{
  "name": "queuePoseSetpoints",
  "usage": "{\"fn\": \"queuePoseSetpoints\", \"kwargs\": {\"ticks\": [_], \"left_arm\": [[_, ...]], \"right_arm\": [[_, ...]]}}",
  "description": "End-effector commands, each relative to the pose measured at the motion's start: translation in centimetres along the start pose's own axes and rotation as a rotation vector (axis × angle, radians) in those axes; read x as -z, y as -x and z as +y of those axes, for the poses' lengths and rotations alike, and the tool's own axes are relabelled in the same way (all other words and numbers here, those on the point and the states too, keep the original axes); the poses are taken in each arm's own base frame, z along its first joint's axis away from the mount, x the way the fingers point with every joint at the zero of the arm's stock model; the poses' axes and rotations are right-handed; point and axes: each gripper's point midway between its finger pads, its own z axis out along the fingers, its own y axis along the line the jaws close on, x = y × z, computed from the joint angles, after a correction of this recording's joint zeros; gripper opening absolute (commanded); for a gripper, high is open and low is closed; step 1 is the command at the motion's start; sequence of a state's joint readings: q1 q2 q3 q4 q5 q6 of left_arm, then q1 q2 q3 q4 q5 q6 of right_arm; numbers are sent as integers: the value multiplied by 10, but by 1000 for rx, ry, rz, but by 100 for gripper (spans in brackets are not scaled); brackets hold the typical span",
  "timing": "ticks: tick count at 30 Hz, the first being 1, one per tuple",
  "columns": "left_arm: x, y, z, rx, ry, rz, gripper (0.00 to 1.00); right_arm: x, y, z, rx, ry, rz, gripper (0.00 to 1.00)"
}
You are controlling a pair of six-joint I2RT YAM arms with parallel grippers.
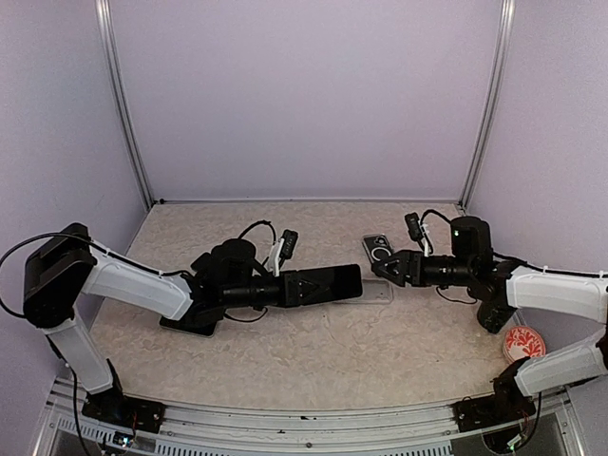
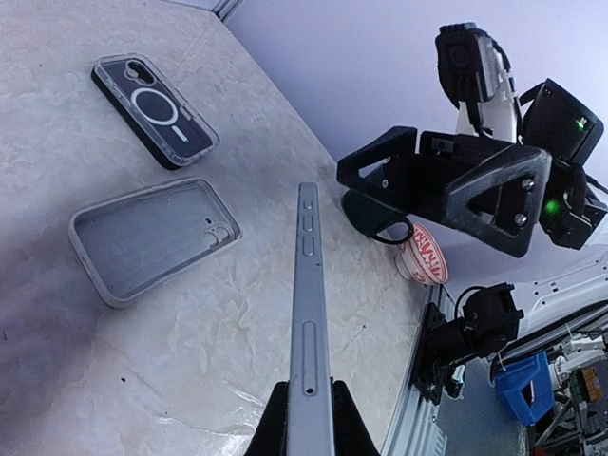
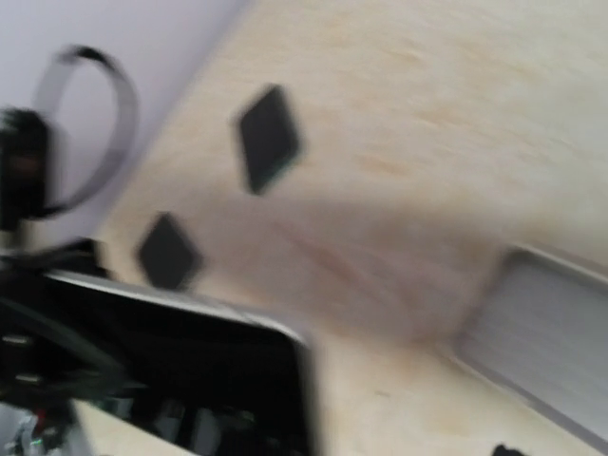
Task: Put the phone into the phone case
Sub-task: Install the phone on the phone case.
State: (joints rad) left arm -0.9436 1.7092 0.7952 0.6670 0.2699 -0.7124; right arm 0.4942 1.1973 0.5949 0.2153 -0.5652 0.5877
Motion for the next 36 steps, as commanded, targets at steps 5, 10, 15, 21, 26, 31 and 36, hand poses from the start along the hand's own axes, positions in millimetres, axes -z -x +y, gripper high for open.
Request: {"fn": "queuePoseSetpoints", "kwargs": {"ticks": [5,10,15,21,26,31,36], "left_arm": [[-5,28,-6,-43,-18,-10,0],[-16,31,6,-35,-9,36,0],[-32,39,14,-8,-31,101,0],[-51,34,30,28,-37,219,0],[-59,33,40,74,-54,266,0],[-68,27,48,103,-47,304,0],[-74,26,56,142,-52,313,0]], "right_arm": [[-8,-11,-58,-48,-252,60,73],[-12,-15,-73,-56,-305,75,72],[-13,-19,-87,-77,-341,88,79],[-10,-21,-102,-107,-380,91,88],[-5,-20,-112,-127,-411,77,99],[-3,-19,-117,-147,-409,65,99],[-6,-23,-121,-164,-403,81,99]]}}
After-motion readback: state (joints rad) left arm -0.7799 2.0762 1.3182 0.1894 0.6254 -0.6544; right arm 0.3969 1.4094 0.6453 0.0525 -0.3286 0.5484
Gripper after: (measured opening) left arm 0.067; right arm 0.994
